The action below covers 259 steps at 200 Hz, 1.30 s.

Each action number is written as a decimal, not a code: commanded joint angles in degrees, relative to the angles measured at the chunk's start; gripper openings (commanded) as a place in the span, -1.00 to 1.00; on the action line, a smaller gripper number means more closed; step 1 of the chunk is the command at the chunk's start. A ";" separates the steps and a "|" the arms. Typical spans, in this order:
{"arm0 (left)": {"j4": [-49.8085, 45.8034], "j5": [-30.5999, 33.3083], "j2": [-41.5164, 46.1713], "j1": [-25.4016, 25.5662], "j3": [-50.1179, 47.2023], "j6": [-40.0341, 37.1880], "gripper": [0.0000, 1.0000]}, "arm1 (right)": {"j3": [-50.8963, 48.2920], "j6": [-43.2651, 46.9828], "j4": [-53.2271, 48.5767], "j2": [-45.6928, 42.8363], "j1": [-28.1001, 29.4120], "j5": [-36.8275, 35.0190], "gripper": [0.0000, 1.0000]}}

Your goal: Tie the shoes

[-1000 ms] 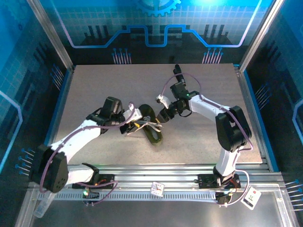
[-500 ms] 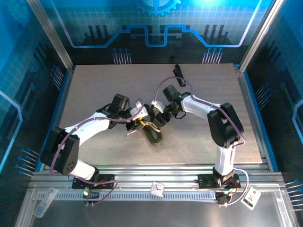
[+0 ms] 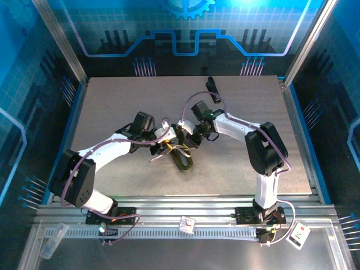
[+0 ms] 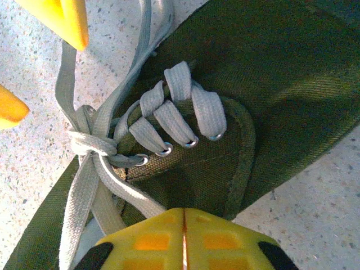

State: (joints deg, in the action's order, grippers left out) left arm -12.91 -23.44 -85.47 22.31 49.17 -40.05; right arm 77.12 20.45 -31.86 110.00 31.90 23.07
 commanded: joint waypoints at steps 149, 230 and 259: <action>1.46 -1.81 0.31 0.02 1.22 -0.55 -0.19 | 1.78 7.33 -1.18 1.60 1.97 0.38 -0.14; 2.56 -2.26 -0.64 -0.35 1.21 -0.17 -0.19 | 1.54 7.90 -1.84 -2.24 2.07 -2.24 -0.84; 4.17 -3.47 -1.27 -0.85 1.55 1.32 -0.19 | 0.94 8.25 -2.16 -3.79 1.94 -2.66 -0.95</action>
State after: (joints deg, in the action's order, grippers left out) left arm -10.81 -23.66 -85.52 22.13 49.28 -39.86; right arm 78.63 27.68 -32.58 109.49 33.47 20.95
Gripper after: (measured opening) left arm 0.404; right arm 0.051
